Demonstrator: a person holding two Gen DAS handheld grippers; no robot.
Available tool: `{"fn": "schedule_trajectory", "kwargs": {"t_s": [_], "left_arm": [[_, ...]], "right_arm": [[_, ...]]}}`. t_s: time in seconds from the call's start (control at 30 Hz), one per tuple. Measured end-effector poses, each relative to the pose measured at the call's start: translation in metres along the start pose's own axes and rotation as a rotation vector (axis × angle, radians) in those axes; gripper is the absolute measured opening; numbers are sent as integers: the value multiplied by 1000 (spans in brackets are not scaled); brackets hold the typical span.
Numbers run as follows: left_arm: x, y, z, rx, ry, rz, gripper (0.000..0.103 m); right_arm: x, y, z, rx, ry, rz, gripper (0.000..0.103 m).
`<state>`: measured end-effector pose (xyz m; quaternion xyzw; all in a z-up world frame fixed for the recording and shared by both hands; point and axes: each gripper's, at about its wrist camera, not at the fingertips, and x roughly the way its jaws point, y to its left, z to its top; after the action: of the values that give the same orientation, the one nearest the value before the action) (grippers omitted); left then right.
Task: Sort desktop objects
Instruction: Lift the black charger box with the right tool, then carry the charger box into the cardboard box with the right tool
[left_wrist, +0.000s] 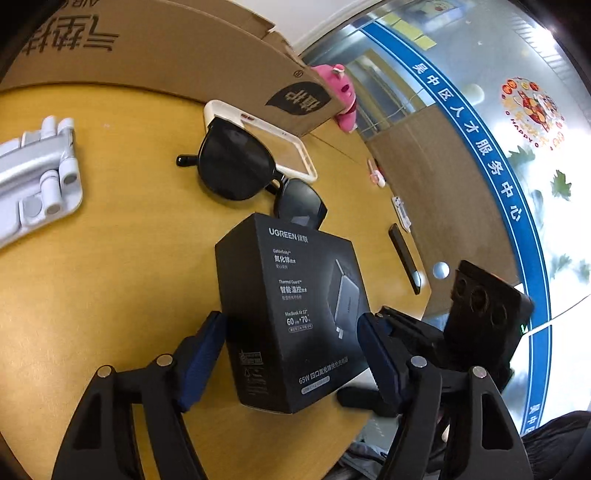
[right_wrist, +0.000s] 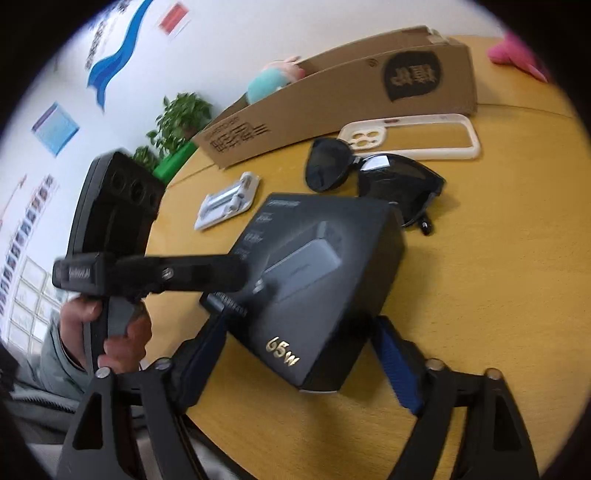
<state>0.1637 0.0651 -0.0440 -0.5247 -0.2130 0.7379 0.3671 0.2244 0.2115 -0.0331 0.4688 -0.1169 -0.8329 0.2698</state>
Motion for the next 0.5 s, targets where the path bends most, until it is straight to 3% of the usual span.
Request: {"fn": "schedule_trajectory", "kwargs": {"t_s": [0.13, 0.3, 0.37, 0.5], "left_arm": [[-5, -1, -1, 35, 1, 66, 68], [-22, 7, -6, 43, -44, 125, 69], [-33, 9, -6, 54, -86, 154, 69], [-62, 9, 0, 64, -162, 137, 70]], "right_arm": [[11, 24, -2, -135, 16, -149, 90], [24, 43, -3, -204, 1, -213, 86], [32, 54, -2, -236, 0, -241, 78], [31, 75, 4, -295, -72, -272, 76]]}}
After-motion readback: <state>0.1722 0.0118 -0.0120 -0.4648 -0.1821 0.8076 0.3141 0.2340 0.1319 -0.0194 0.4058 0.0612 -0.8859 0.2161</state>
